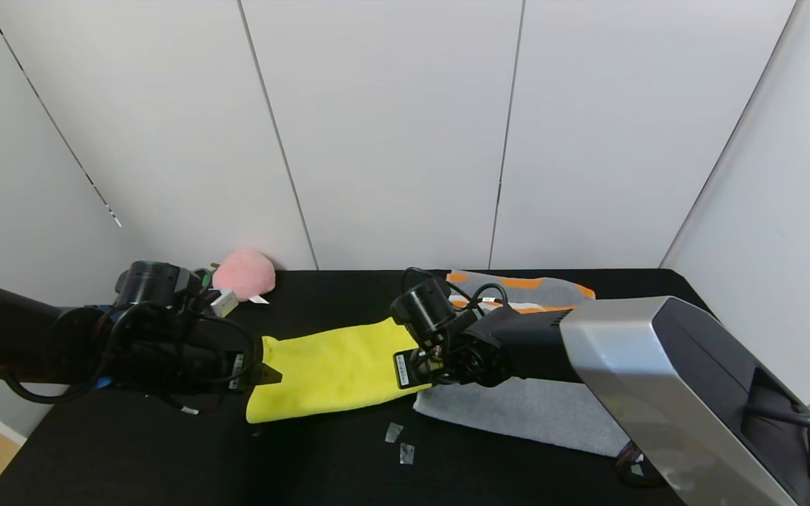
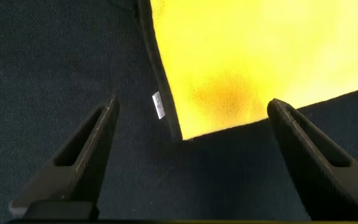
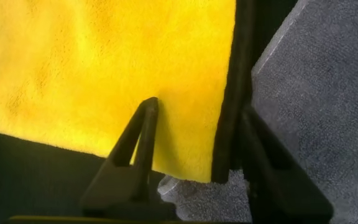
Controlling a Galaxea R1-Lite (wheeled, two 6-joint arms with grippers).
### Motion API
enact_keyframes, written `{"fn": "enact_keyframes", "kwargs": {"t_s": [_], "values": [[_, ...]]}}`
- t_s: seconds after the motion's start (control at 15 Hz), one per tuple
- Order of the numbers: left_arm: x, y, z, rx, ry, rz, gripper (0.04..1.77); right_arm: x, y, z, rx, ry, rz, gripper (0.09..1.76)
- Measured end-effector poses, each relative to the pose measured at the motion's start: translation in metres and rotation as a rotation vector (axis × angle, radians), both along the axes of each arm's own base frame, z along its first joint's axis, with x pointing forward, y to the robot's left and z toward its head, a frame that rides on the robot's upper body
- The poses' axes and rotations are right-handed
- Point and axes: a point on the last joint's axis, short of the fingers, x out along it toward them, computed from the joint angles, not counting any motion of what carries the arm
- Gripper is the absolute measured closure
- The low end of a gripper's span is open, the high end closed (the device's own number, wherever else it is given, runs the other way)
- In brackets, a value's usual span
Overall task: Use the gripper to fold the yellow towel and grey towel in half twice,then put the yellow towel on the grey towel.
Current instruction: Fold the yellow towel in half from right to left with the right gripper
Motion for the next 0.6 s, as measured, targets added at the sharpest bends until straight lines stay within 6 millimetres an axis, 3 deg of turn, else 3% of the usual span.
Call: {"fn": "enact_keyframes", "kwargs": {"t_s": [0.07, 0.2, 0.6], "values": [[-0.0002, 0.0003, 0.0004, -0.001, -0.001, 0.002, 0.11, -0.0001, 0.0002, -0.0002, 0.0, 0.001, 0.001, 1.07], [-0.0006, 0.0003, 0.0011, -0.001, -0.003, 0.002, 0.11, -0.0001, 0.0002, -0.0008, -0.001, 0.002, 0.001, 1.71], [-0.0021, 0.0005, 0.004, 0.0, -0.01, 0.003, 0.1, -0.0017, -0.0043, 0.0078, -0.02, 0.003, 0.001, 1.73]]}}
